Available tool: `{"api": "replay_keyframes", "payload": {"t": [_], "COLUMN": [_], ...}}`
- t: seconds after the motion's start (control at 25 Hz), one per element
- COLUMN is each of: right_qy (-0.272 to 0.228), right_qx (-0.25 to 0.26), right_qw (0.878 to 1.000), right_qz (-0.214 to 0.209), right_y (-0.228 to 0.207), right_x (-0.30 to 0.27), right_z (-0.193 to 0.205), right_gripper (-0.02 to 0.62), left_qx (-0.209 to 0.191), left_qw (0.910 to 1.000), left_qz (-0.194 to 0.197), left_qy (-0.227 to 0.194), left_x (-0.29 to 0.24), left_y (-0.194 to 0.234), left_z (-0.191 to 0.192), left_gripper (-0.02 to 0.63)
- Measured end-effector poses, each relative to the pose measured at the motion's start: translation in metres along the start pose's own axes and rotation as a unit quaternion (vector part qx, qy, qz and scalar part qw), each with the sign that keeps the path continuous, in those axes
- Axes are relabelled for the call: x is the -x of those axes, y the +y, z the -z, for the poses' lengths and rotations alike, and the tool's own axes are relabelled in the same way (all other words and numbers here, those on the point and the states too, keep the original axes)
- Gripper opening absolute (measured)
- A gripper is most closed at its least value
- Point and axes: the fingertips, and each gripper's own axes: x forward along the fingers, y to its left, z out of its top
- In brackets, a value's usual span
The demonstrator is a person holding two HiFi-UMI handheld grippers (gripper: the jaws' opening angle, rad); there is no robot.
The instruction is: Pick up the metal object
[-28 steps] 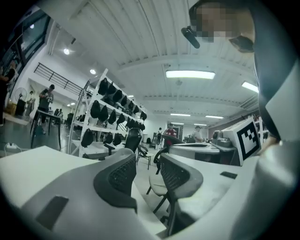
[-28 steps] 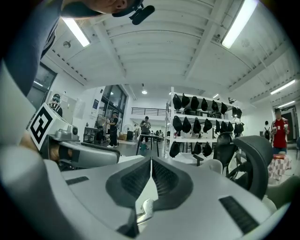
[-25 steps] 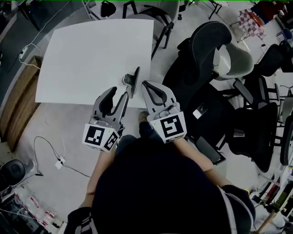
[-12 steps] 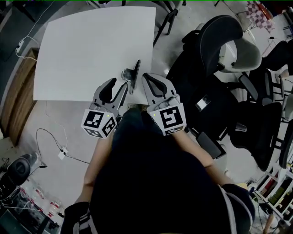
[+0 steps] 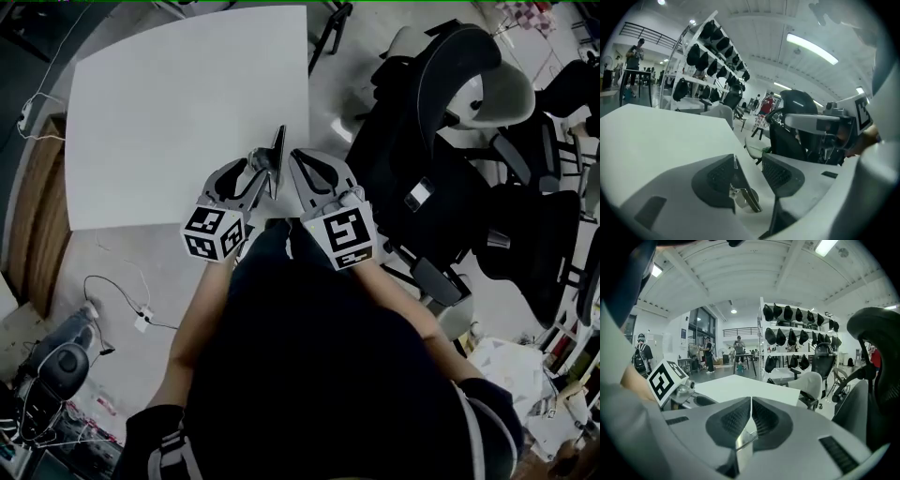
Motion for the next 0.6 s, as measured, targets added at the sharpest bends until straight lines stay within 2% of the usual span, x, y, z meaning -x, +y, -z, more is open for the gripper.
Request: {"api": "replay_keyframes", "payload": {"t": [0.28,0.6], "right_qy": [0.013,0.013], "right_qx": [-0.005,-0.018], "right_qw": [1.000,0.999], "right_qz": [0.015,0.038], "right_y": [-0.007,-0.014], "right_x": [-0.009,-0.015], "right_z": [0.003,0.001], "right_gripper": [0.028,0.028], "left_qx": [0.044,0.120], "left_qw": [0.9959,0.9783], "left_qz": [0.017,0.063], "left_qy": [0.078,0.157], "left_x": [-0.029,-0.049], "left_y": [0.025,0.037], "left_z": [0.031,0.054], "left_gripper": [0.169,0.169]}}
